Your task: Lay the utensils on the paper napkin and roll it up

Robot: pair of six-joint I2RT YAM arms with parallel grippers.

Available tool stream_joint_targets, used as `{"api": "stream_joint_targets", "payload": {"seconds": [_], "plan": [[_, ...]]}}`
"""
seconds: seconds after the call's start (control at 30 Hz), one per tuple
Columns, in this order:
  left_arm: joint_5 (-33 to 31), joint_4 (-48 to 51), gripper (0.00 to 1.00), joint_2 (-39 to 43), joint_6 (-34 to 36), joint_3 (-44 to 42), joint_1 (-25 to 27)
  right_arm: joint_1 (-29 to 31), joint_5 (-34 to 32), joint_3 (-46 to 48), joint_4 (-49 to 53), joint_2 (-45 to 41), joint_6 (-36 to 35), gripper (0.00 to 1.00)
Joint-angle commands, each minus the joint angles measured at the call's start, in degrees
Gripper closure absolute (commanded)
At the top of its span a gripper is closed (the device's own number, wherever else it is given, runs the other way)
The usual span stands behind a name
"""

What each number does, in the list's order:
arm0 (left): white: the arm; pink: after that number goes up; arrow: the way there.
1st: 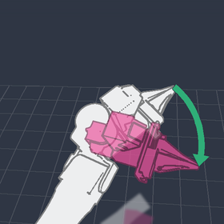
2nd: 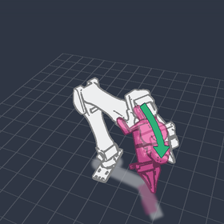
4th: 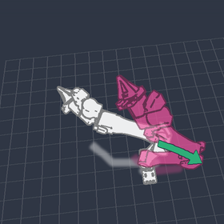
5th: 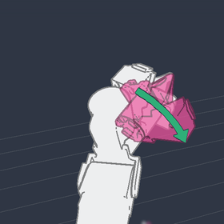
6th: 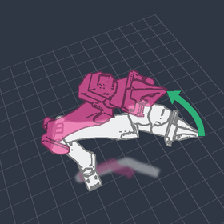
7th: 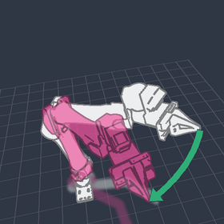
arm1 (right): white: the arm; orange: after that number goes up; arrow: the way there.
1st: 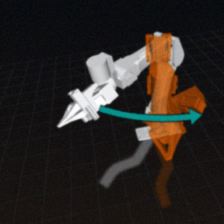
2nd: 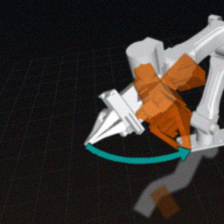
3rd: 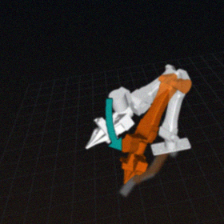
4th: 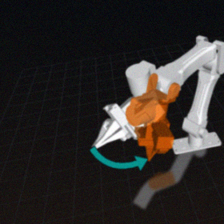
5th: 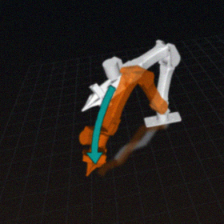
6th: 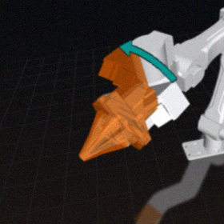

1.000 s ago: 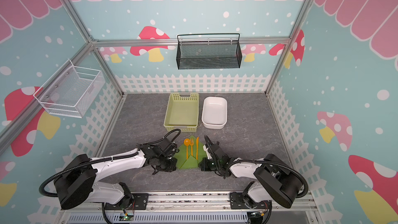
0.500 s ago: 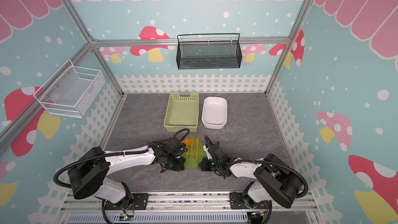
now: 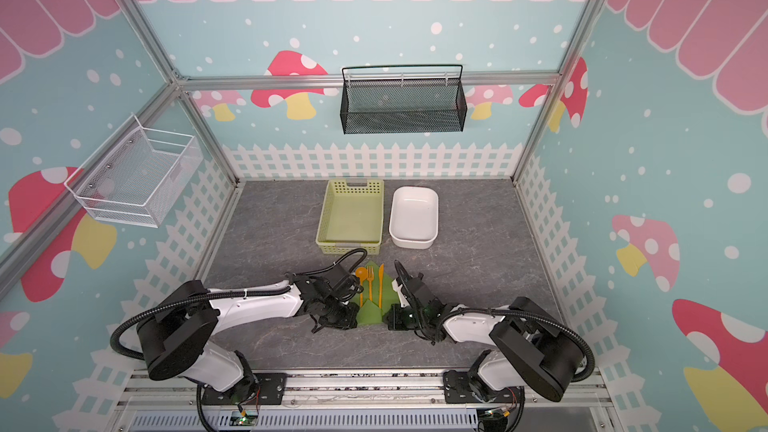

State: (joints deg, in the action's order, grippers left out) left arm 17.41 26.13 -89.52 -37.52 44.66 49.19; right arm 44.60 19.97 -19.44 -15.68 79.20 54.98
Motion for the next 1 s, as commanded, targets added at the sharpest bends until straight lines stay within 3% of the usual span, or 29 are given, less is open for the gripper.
{"api": "stream_joint_targets", "payload": {"seconds": [0.0,0.5,0.97], "plan": [[0.08,-1.74,0.95,1.88,-1.26,0.77,-0.41,-0.30,-3.65,3.18,10.71,2.01,0.72,1.00],[-2.47,-1.08,0.96,-2.62,-1.13,-1.11,-1.38,-0.30,-3.44,3.10,10.75,1.76,0.38,1.00],[-1.51,-0.73,0.96,-3.89,-1.28,-4.33,-2.08,-0.72,-6.21,4.08,15.23,-4.48,0.46,1.00]]}}
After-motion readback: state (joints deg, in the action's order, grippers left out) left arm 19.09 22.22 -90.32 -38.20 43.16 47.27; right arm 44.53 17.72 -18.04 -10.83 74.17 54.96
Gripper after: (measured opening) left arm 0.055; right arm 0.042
